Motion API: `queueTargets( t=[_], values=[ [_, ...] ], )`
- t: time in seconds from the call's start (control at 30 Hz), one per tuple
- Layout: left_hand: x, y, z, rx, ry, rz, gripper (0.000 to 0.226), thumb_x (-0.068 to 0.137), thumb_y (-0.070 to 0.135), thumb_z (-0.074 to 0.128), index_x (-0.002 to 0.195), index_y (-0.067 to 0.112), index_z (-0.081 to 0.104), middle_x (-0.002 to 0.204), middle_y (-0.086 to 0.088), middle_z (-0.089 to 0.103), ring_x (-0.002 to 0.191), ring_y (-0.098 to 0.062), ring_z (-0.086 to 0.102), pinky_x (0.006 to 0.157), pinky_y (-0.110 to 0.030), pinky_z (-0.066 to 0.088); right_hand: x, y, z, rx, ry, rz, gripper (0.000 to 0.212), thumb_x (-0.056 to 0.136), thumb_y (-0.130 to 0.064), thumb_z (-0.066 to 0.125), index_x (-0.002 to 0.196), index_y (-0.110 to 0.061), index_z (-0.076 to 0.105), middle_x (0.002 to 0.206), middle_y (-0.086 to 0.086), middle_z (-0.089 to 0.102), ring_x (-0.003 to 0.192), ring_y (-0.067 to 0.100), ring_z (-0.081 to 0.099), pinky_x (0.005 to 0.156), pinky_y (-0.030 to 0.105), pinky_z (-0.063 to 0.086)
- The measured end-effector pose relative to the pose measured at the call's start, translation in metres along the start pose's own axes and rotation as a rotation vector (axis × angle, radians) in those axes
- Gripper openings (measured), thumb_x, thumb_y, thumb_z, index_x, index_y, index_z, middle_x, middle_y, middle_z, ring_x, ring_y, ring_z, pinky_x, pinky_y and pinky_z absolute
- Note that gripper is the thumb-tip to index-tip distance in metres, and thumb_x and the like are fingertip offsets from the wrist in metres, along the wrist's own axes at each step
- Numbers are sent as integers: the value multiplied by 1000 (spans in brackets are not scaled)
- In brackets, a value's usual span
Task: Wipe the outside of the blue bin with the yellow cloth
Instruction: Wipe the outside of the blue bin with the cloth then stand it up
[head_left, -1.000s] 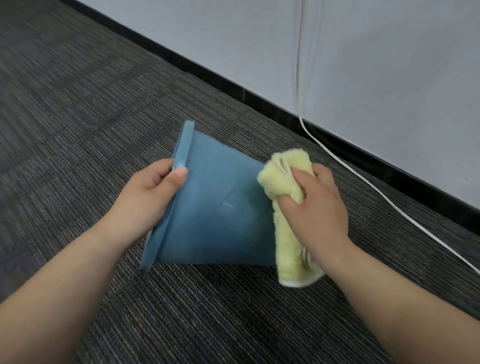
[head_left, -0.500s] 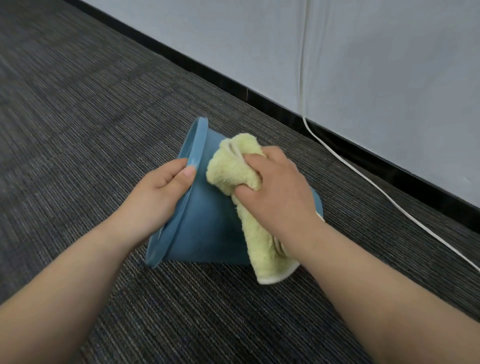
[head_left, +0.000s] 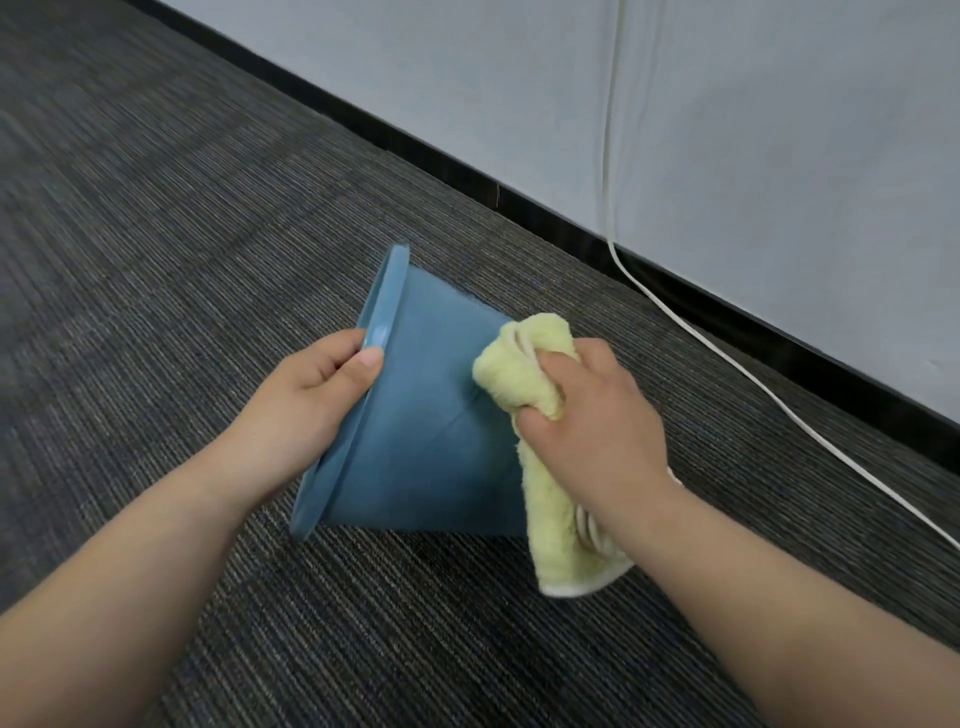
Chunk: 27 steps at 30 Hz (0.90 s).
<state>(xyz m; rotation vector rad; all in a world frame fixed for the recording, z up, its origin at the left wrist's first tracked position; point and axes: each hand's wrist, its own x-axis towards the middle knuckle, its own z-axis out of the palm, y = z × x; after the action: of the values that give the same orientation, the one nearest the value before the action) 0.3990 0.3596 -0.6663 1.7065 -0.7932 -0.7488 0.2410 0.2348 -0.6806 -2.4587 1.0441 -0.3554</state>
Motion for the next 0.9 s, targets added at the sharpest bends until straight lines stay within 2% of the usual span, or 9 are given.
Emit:
queueTargets(
  t=[0.1, 0.17, 0.27, 0.4, 0.5, 0.57, 0.63, 0.73, 0.9],
  values=[
    [1, 0, -1, 11, 14, 5, 24, 89, 23, 41, 84, 32, 62, 69, 22, 71, 66, 4, 64, 58, -11, 50, -14, -9, 7, 83, -35, -93, 39, 75, -31, 58, 112, -23, 52, 129, 1, 38, 101, 24, 46, 69, 27, 29],
    [1, 0, -2, 20, 17, 9, 23, 89, 24, 41, 83, 33, 62, 70, 23, 71, 66, 4, 64, 59, -11, 51, -16, -4, 7, 110, -35, -90, 36, 74, -31, 58, 109, -24, 54, 124, -1, 41, 97, 22, 49, 67, 27, 31],
    [1, 2, -2, 9, 6, 7, 24, 89, 23, 41, 83, 32, 62, 71, 23, 71, 67, 4, 65, 58, -11, 51, -11, 20, 2, 88, -30, 29, 32, 74, -30, 57, 105, -21, 56, 115, 0, 45, 91, 25, 51, 63, 28, 33],
    [2, 2, -1, 8, 30, -5, 24, 91, 24, 40, 84, 32, 62, 68, 23, 71, 65, 4, 65, 55, -10, 50, -12, 38, 2, -15, -22, 207, 38, 79, -30, 55, 114, -19, 50, 125, 6, 41, 98, 28, 49, 69, 31, 36],
    [4, 1, -1, 30, 48, -5, 25, 91, 25, 40, 82, 35, 61, 69, 20, 71, 65, 6, 64, 58, -13, 51, -32, 20, 12, 1, -32, 84, 51, 74, -31, 60, 123, -22, 45, 134, 8, 34, 106, 28, 47, 76, 32, 39],
    [4, 0, -2, 43, 71, -7, 25, 91, 24, 40, 82, 36, 61, 75, 13, 70, 66, 6, 63, 63, -21, 51, -47, 8, 19, 10, -28, -64, 52, 67, -29, 66, 116, -19, 52, 130, 14, 42, 99, 33, 54, 72, 35, 44],
    [4, -2, -4, 40, 70, -13, 26, 91, 24, 40, 83, 35, 62, 78, 13, 69, 67, 5, 64, 65, -24, 49, -50, 10, 23, -8, -29, -93, 52, 63, -27, 69, 112, -16, 56, 127, 18, 48, 97, 36, 56, 70, 39, 47],
    [3, -4, -9, 7, 49, -24, 27, 92, 22, 38, 83, 32, 62, 68, 20, 72, 63, 5, 64, 55, -13, 51, -42, 37, 20, -72, -67, 50, 56, 74, -31, 62, 126, -20, 43, 138, 10, 32, 112, 29, 43, 80, 34, 40],
    [2, -6, -9, -17, 81, -39, 27, 92, 21, 37, 82, 30, 61, 63, 24, 70, 59, 7, 63, 48, -8, 47, -31, 52, 15, 35, -13, 292, 43, 77, -29, 56, 118, -20, 46, 129, 7, 37, 98, 27, 48, 65, 28, 33]
  ],
)
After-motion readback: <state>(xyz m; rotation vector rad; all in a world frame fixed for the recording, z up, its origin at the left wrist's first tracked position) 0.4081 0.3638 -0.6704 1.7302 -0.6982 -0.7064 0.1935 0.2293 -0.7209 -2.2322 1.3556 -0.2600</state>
